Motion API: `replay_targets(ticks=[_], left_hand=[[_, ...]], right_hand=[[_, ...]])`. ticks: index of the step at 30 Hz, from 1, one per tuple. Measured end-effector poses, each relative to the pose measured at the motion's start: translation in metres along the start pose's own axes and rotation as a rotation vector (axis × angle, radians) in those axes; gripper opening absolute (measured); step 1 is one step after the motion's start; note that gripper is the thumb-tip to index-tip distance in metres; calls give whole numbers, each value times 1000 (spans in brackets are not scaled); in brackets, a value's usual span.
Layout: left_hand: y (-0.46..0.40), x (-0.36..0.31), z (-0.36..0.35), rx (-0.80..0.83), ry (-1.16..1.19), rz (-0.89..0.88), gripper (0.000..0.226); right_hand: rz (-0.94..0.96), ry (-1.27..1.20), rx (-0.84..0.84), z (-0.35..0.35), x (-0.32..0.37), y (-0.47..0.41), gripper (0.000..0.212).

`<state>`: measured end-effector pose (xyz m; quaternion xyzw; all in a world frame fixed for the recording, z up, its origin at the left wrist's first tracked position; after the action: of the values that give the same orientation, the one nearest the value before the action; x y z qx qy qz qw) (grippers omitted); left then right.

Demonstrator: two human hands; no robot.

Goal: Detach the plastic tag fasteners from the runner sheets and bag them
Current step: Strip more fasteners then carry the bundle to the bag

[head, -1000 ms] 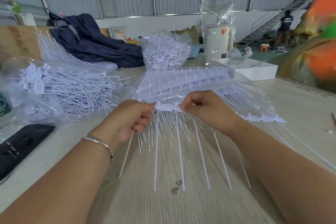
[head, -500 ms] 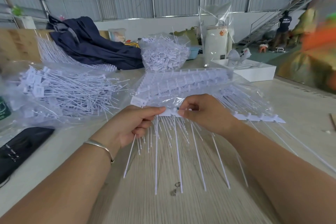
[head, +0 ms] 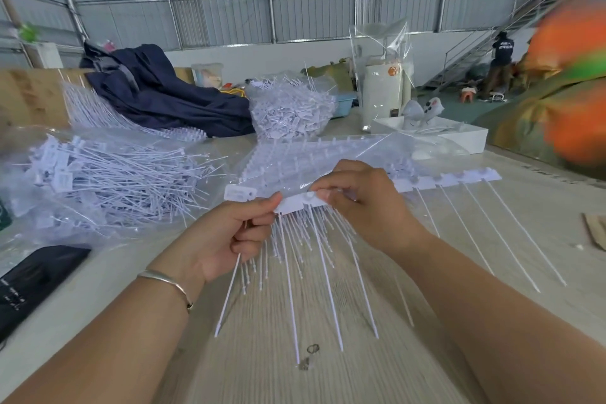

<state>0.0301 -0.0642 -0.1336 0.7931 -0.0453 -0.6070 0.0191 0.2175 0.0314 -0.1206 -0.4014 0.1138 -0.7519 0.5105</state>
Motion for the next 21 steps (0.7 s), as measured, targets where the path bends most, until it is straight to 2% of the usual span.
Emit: replay_targets(ticks=[3, 5, 10, 16, 18, 21], left_hand=[[-2, 2, 0, -46, -22, 5, 25], [-2, 1, 0, -71, -19, 5, 20], [1, 1, 0, -45, -26, 40, 17], [2, 0, -1, 73, 63, 7, 16], [2, -1, -2, 57, 61, -1, 18], [2, -1, -3, 34, 57, -8, 16]], right_hand=[[66, 252, -67, -2, 1, 0, 13], [22, 246, -29, -6, 1, 0, 12], [-204, -111, 225, -12, -3, 2, 20], [-343, -676, 227, -7, -1, -1, 16], [-355, -734, 216, -4, -2, -2, 22], [-299, -655, 246, -3, 0, 0, 34]])
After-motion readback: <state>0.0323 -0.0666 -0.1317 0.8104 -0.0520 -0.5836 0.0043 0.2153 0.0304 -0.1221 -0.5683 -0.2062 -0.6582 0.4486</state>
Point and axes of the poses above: each hand's wrist, its own y-axis away from the middle knuckle, its own z-axis out of the back of the hand, x = y × z, the point moved 1 cm from there along -y, towards the middle knuckle, and after that the axes turned 10 degrees about x, right-handed, at the moved point
